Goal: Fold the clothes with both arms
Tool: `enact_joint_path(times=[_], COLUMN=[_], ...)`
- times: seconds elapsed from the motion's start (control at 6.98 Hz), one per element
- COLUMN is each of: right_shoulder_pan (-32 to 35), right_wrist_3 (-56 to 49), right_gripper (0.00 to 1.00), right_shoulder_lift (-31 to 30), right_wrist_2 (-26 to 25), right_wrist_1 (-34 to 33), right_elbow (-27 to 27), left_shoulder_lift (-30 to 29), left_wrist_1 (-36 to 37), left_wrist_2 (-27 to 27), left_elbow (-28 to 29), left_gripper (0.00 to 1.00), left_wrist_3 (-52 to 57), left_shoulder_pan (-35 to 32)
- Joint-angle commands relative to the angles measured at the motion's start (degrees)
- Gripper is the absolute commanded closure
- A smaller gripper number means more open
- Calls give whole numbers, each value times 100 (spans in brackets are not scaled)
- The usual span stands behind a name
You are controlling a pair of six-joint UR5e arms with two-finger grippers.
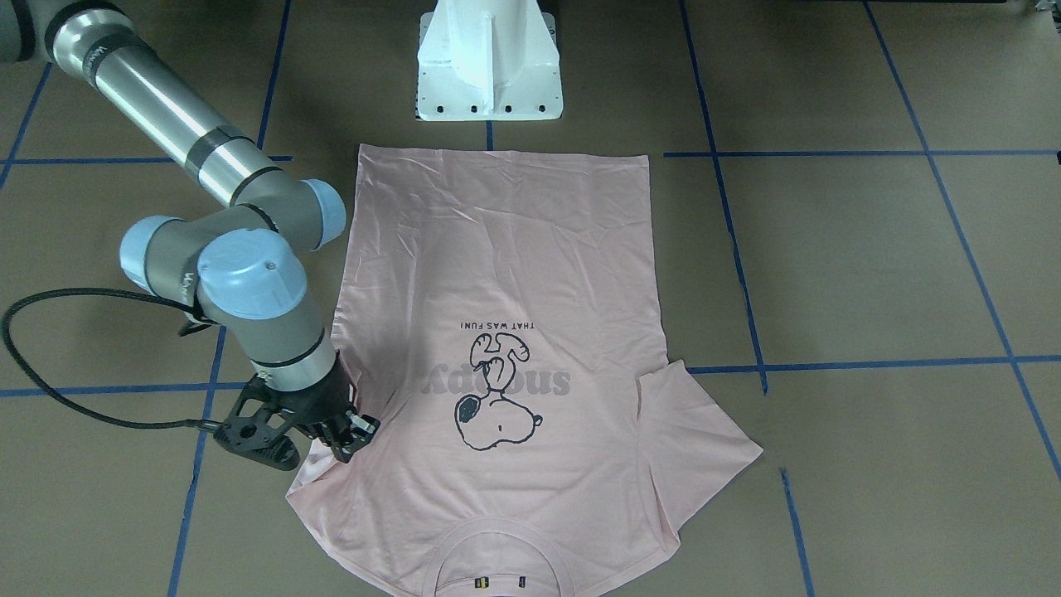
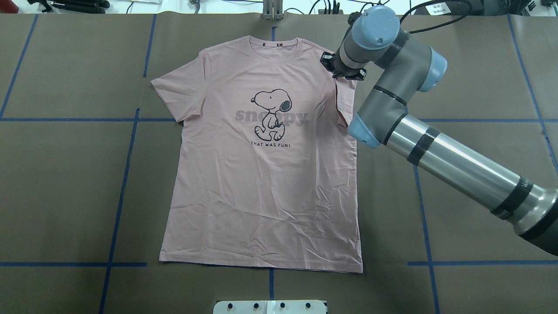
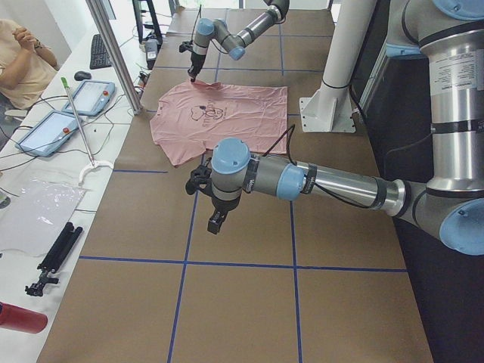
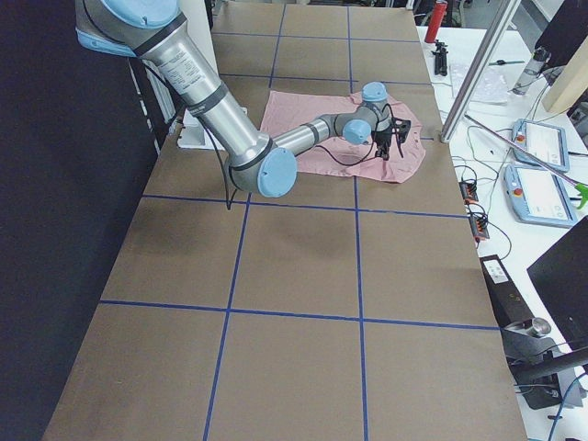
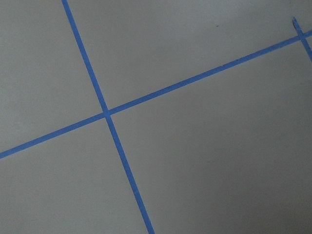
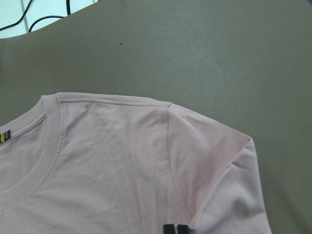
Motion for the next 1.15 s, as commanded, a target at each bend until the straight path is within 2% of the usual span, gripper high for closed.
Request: enact_joint_path(times=[0.0,0.14,0.29,0.43,0.57,0.72,0.86,1.0], right_shoulder_pan=[-577,-693,-686,-607,-441,-396,-378,-317], right_wrist_3=[40,31,22,40,14,13,5,-22], right_gripper=[1,0,0,0,0,0,0,0], right_shoulder_lift=[323,412,412,412,325,168,-286,-595], right_wrist_2=[-803,-1076,-1044,-940,-460,-142,-52,193], right_wrist_1=[23,31,31,31,23,40,49,32], right_elbow=[-363,-365,-278,-59,265,573,1228,1827], left_shoulder_lift=[5,-12,-126,-196,-249,-624,-1333,-1923], left_wrist_1=[2,-15,-155,-800,-1563,-2102,-2098,-2125], left_wrist_2=[0,-9,-601,-772,-765,-765,-695,-181], left_elbow=[-1,25,208,227,393,760,1208,1499], left_gripper=[0,0,0,0,0,0,0,0], left_wrist_3=[0,-9,-488,-1371,-2094,-2736,-3447,-4220], left_shoulder_pan=[0,8,9,69,462,822,1322,1684])
